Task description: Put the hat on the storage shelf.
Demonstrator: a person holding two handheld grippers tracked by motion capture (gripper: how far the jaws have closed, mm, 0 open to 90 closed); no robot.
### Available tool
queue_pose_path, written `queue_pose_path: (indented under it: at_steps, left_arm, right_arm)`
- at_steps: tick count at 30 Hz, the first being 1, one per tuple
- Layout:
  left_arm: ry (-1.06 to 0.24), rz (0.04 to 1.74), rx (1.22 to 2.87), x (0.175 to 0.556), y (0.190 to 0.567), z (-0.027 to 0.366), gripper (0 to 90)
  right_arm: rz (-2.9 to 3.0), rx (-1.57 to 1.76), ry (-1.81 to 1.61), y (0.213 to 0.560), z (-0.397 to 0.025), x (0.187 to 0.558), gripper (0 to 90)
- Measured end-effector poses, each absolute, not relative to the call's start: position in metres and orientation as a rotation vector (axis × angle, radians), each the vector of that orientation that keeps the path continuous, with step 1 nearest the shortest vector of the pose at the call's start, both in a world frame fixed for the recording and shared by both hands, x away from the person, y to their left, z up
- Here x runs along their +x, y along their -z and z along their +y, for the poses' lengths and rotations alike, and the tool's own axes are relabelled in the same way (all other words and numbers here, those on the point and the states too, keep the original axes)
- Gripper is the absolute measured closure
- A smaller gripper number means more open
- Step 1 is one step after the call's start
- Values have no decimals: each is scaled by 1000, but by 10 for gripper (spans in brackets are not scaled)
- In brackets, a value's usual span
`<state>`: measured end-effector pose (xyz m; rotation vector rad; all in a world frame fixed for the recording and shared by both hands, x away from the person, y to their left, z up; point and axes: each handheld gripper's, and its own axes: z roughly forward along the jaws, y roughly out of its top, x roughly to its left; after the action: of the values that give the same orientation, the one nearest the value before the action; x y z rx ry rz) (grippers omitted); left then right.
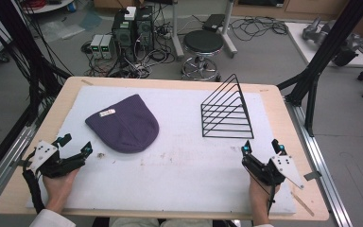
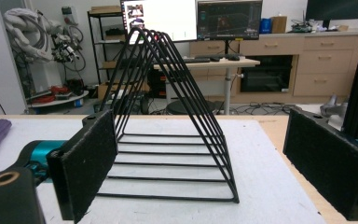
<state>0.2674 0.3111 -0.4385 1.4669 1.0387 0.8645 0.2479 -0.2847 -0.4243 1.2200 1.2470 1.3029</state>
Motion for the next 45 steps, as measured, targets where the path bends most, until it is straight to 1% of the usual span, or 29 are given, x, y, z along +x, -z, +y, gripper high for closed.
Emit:
queue_pose_path:
  at_steps: [7,10,11,12,18,20,23,26,27,30,32,34,35,36,37,38,40,42,43,44,45]
  left_arm:
    - [-865,1044,1466,269,439,310,164]
    - [-850,1045,1475,271,439,310,164]
    - [-816,1036,1488,273,440,310,164]
    - [-816,1036,1488,273,440,310,164]
    - [-779,953,1555,281,435,303,160]
    - [-776,897,1622,285,426,292,155]
    - [-778,842,1674,286,418,285,156]
    - [-719,791,1748,293,400,275,170]
    - [-719,791,1748,293,400,275,172]
    - [-682,759,1823,303,387,269,172]
    - [-626,718,1902,316,376,262,172]
    - [-617,687,1969,324,373,256,167]
    - [-617,687,1969,324,373,256,161]
    - [-604,669,2037,332,372,250,155]
    - [-604,669,2037,332,372,250,149]
    - [-590,640,2133,341,373,242,144]
    - [-572,581,2234,347,375,232,144]
    - [-549,556,2266,350,375,228,145]
    - [-491,511,2327,354,376,219,145]
    - [-459,489,2346,355,376,216,145]
    - [-374,454,2356,358,377,211,145]
  right_arm:
    - [1248,1221,-1298,425,-283,248,93]
    - [1249,1227,-1301,425,-284,248,93]
    - [1250,1227,-1301,425,-284,248,93]
    - [1254,1228,-1302,425,-284,248,93]
    - [1272,1236,-1301,427,-285,247,93]
    - [1298,1237,-1305,428,-285,247,92]
    - [1317,1230,-1306,428,-283,246,93]
    - [1331,1218,-1303,428,-281,247,93]
    - [1346,1208,-1293,428,-280,247,93]
    - [1378,1162,-1258,428,-276,247,92]
    - [1400,1122,-1249,427,-272,246,93]
    - [1412,1109,-1248,427,-270,247,93]
    - [1417,1107,-1252,427,-269,247,93]
    - [1425,1104,-1251,427,-268,247,93]
    - [1433,1089,-1237,427,-268,248,93]
    - [1442,1079,-1222,427,-267,248,93]
    - [1446,1070,-1218,427,-266,249,93]
    - [1447,1071,-1219,427,-266,249,93]
    - [1446,1072,-1220,427,-266,249,92]
    - [1445,1071,-1221,427,-266,249,93]
    - [1444,1073,-1222,427,-266,249,92]
